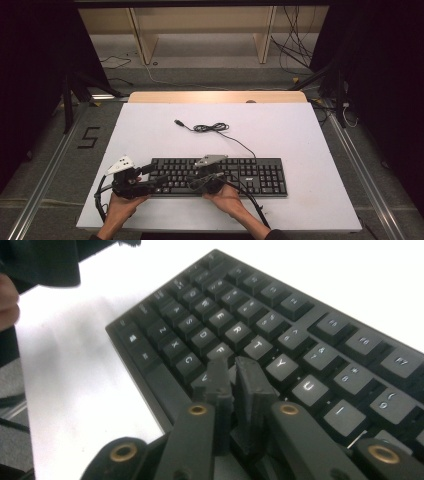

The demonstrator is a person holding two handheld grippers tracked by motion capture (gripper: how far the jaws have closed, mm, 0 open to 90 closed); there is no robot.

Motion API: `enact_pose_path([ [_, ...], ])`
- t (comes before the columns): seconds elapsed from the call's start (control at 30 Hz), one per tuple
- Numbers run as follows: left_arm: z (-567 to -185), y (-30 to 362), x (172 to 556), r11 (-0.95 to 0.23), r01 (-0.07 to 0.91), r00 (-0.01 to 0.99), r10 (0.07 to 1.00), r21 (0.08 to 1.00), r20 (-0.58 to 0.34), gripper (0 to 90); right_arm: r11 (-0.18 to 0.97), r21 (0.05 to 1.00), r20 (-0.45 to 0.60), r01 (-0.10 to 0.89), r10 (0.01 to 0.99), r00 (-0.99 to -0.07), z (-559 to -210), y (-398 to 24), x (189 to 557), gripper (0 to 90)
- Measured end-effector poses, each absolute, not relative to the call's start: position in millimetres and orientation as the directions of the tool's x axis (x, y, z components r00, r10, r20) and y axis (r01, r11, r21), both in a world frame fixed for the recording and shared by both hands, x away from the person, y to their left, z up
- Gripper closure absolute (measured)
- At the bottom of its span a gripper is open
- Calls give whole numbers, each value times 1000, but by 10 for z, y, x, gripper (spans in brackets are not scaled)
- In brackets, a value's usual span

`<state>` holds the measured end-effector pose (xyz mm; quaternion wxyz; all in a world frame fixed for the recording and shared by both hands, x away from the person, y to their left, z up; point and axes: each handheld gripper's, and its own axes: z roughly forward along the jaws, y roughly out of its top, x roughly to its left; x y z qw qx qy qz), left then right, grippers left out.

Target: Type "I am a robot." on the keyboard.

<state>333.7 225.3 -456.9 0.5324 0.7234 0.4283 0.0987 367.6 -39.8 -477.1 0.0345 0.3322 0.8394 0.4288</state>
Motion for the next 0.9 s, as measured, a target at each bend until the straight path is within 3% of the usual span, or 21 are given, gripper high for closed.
enact_pose_path([
  [0.17, -4570, 2250, 3336, -65, 513, 614, 724, 856, -313, 251, 391, 756, 235, 526, 587, -775, -4722, -443, 3680, 781],
  [0.47, -4569, 2249, 3334, -64, 511, 616, 723, 857, -313, 250, 369, 763, 248, 531, 593, -766, -4652, -544, 3707, 501],
  [0.9, -4568, 2251, 3334, -64, 510, 615, 724, 858, -312, 250, 326, 786, 260, 525, 596, -759, -4570, -689, 3730, 358],
])
